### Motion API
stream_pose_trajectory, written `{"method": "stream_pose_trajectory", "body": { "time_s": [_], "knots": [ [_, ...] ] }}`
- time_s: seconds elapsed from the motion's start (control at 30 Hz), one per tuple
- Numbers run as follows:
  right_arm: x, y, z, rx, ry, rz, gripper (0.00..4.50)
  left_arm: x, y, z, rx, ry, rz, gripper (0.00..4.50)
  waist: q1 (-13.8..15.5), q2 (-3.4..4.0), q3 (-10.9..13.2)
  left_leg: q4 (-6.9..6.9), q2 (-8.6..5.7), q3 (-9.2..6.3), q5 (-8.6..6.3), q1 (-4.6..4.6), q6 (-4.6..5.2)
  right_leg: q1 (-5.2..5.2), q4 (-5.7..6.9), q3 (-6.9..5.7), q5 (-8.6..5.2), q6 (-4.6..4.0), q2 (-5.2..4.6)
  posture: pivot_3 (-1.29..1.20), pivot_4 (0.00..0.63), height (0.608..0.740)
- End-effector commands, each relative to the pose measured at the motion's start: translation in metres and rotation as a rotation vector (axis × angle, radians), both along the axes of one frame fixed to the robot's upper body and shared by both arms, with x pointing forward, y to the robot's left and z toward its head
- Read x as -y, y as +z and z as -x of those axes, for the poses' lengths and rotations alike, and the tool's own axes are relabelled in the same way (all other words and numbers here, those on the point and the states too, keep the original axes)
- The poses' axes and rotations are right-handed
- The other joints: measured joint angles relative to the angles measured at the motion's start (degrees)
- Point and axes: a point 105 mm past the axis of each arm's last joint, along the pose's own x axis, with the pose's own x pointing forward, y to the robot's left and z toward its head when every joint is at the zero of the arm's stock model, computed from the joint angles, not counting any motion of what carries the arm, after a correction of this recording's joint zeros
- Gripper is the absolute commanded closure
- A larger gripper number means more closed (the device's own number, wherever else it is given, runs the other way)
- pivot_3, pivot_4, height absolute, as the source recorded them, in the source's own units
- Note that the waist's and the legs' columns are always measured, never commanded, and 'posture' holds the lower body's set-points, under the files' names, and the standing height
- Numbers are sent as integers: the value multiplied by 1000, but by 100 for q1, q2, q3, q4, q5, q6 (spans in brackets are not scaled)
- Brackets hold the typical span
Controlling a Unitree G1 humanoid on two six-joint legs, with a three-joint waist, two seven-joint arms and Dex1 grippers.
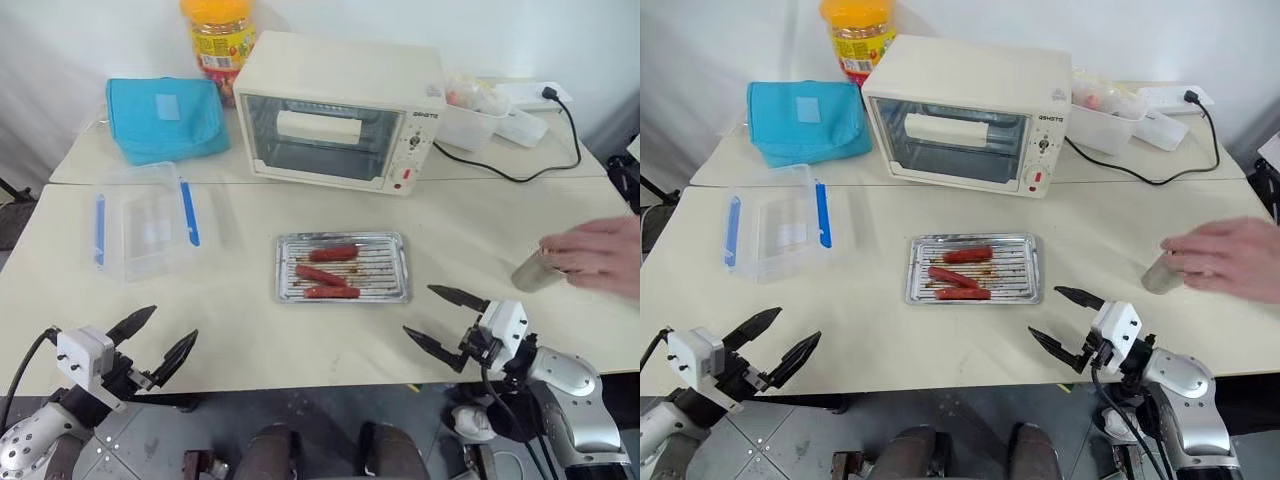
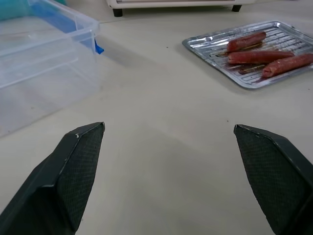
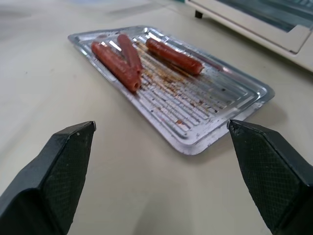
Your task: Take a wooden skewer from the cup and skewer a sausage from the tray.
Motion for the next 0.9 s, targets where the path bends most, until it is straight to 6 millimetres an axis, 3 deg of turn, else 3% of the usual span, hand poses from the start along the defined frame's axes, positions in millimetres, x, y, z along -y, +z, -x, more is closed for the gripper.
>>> {"method": "stream_pose_trajectory", "body": {
  "time_s": [0.03, 0.9],
  "knots": [
    [-1, 5, 0, 30, -3, -4, 0, 1, 6, 2, 34, 9, -13, 8, 1, 0, 0, 0, 0, 0, 0, 0, 0, 0, 0, 0, 0, 0, 0, 0, 150, 740],
    [-5, 9, -7, 22, 35, 4, 0, 7, 5, 3, 24, -6, -27, 8, 3, -1, 0, 0, 0, 1, 0, 0, 0, -1, 2, 0, 0, 0, 0, 0, 150, 740]
  ]
}}
